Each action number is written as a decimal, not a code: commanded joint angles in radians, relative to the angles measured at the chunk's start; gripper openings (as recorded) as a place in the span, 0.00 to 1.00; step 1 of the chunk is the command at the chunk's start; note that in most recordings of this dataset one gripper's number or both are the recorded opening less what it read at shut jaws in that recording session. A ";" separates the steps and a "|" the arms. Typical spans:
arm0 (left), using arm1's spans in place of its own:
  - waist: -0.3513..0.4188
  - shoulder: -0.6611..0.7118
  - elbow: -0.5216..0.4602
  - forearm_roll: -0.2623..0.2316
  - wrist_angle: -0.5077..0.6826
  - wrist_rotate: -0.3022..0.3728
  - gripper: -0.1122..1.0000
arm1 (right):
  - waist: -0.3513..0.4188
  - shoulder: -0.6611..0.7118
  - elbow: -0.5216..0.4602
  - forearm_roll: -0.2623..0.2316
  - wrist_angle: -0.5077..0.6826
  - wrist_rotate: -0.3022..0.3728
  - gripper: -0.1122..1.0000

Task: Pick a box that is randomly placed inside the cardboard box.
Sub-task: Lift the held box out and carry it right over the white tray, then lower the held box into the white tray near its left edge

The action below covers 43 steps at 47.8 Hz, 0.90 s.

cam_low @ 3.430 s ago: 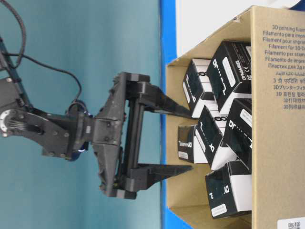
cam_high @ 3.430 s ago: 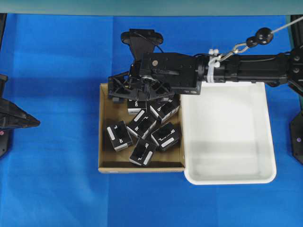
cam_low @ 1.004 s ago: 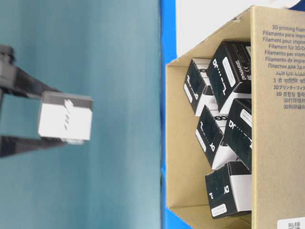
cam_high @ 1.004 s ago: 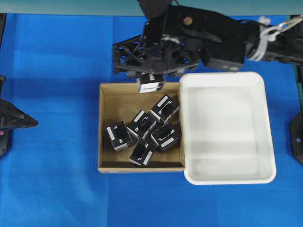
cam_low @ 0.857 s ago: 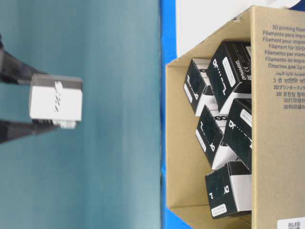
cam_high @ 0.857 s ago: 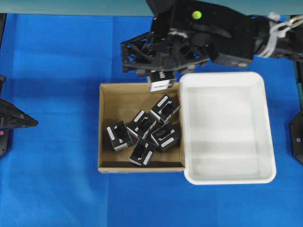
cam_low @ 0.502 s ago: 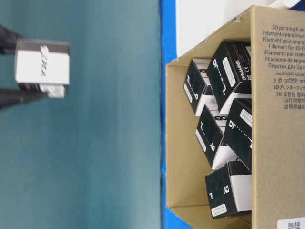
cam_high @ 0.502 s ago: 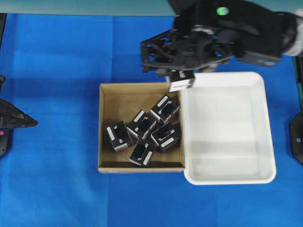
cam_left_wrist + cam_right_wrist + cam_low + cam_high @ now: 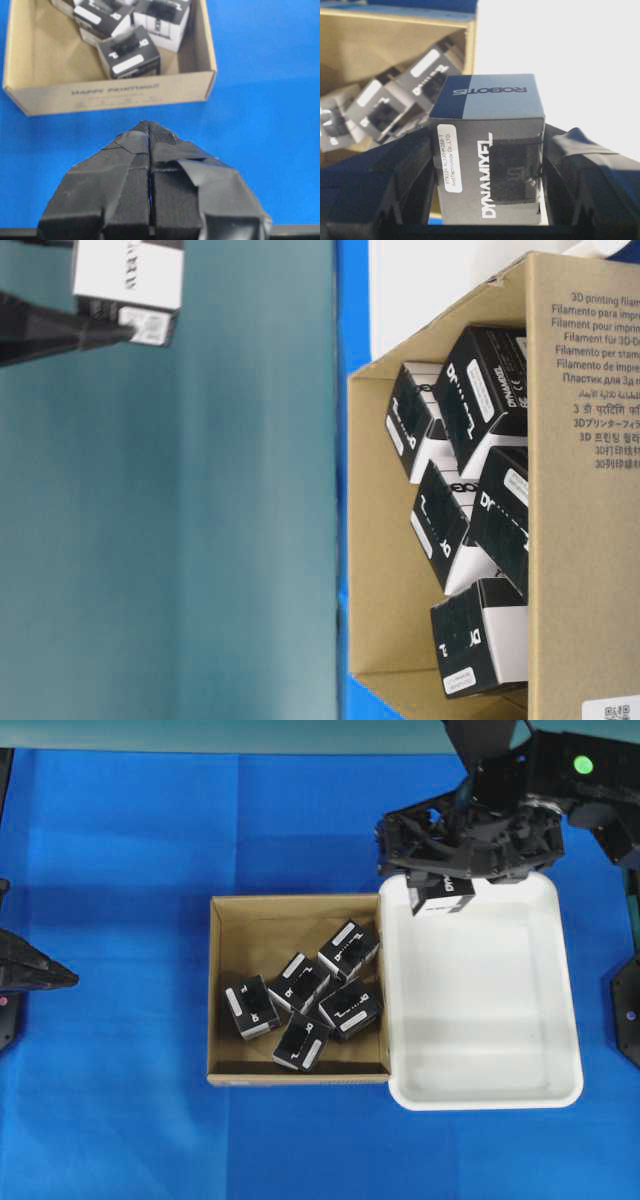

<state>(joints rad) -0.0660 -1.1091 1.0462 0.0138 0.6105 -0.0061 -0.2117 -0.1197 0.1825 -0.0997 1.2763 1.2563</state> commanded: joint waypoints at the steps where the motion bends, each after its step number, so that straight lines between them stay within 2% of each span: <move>1: -0.002 0.006 -0.026 0.003 -0.009 -0.003 0.04 | -0.002 -0.014 0.049 0.000 -0.032 0.003 0.67; 21: -0.002 0.000 -0.032 0.003 -0.028 -0.003 0.04 | -0.018 0.000 0.281 0.002 -0.291 0.055 0.67; 30: -0.002 0.000 -0.032 0.003 -0.028 0.000 0.04 | -0.049 0.043 0.322 0.002 -0.353 0.057 0.67; 43: -0.002 0.000 -0.032 0.003 -0.029 -0.003 0.04 | -0.064 0.118 0.325 -0.002 -0.426 0.075 0.67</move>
<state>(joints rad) -0.0660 -1.1152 1.0431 0.0138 0.5906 -0.0077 -0.2730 -0.0184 0.5123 -0.0982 0.8820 1.3254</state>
